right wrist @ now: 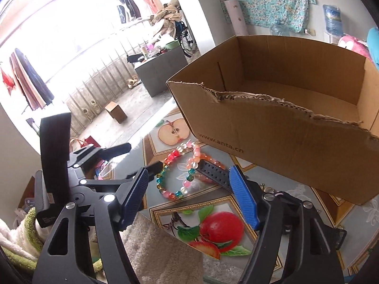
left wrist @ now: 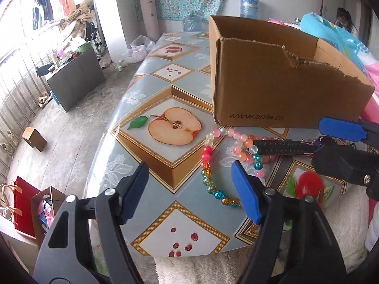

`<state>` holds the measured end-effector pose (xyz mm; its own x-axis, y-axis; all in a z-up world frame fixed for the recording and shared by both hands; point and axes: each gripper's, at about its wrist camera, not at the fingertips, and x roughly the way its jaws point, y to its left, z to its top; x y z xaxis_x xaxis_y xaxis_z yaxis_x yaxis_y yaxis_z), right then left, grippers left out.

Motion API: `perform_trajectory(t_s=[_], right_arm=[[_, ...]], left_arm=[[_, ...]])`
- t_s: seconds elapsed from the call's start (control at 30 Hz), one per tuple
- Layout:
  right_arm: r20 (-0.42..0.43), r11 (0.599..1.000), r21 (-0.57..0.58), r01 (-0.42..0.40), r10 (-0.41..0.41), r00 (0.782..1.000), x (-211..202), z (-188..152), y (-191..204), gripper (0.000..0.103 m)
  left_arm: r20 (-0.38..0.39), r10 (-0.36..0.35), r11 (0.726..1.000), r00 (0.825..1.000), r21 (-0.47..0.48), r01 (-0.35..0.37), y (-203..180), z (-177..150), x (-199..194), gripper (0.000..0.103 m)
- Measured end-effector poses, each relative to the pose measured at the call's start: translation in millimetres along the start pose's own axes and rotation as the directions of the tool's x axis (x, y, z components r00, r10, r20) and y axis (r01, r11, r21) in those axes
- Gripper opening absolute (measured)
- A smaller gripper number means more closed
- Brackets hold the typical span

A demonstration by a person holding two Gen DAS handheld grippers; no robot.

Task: Organize jewelry

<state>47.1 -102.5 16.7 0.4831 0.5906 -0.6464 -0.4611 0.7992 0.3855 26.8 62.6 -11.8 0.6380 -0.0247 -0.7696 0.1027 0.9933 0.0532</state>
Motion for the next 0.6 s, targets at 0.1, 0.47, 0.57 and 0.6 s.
perform_trajectory(t_s=[0.1,0.47,0.57,0.6], right_arm=[[-0.021,1.0,-0.001,-0.004,0.004,1.0,11.1,1.2,-1.4,0.06],[-0.083,1.0,0.004,-0.031,0.031,0.996,31.0,3.3,-5.0,0.034],[-0.103,0.999,-0.012,-0.046,0.044,0.994,36.3,5.0,0.0,0.031],[-0.11,0.999,-0.024,-0.044,0.041,0.993,41.0,6.9,2.2,0.031]], left_arm=[[-0.039,-0.02,1.0,0.999,0.01,0.02,-2.4,1.1,14.2,0.044],[-0.076,-0.041,0.999,0.996,0.01,0.042,14.6,-9.6,19.0,0.009],[-0.079,-0.052,0.999,0.995,-0.018,0.051,23.4,-14.7,15.3,0.009],[-0.078,-0.053,0.998,0.996,-0.024,0.051,25.7,-15.9,14.5,0.009]])
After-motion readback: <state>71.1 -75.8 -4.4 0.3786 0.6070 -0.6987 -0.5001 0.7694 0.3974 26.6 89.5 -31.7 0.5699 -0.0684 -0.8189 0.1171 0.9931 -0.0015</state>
